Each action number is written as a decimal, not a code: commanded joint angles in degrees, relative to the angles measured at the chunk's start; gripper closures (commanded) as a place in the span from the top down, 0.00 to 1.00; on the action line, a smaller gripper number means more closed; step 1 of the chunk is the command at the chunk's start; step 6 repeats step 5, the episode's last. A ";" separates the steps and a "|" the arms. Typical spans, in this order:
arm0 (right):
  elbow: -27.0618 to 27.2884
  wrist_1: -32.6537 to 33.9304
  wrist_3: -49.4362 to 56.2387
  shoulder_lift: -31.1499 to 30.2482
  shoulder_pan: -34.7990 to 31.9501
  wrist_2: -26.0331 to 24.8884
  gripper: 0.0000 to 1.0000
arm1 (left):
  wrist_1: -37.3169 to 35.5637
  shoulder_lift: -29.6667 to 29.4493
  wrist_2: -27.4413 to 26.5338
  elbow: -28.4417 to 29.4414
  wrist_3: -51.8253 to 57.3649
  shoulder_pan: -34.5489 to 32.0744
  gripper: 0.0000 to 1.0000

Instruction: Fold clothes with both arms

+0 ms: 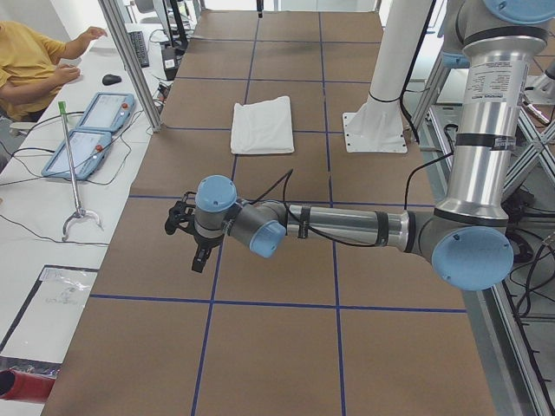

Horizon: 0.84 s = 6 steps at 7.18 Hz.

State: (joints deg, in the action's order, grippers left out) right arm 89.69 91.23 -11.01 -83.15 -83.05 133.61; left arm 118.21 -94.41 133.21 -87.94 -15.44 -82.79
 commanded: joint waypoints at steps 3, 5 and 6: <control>0.22 -0.09 -0.15 0.53 0.09 -0.10 1.00 | 0.09 -0.25 0.30 -0.65 -0.03 0.09 1.00; 0.40 0.00 -0.15 0.62 0.09 -0.02 1.00 | 0.17 -0.25 0.21 -0.65 -0.03 0.09 1.00; 0.40 0.00 -0.15 0.62 0.09 -0.02 1.00 | 0.17 -0.25 0.21 -0.65 -0.03 0.09 1.00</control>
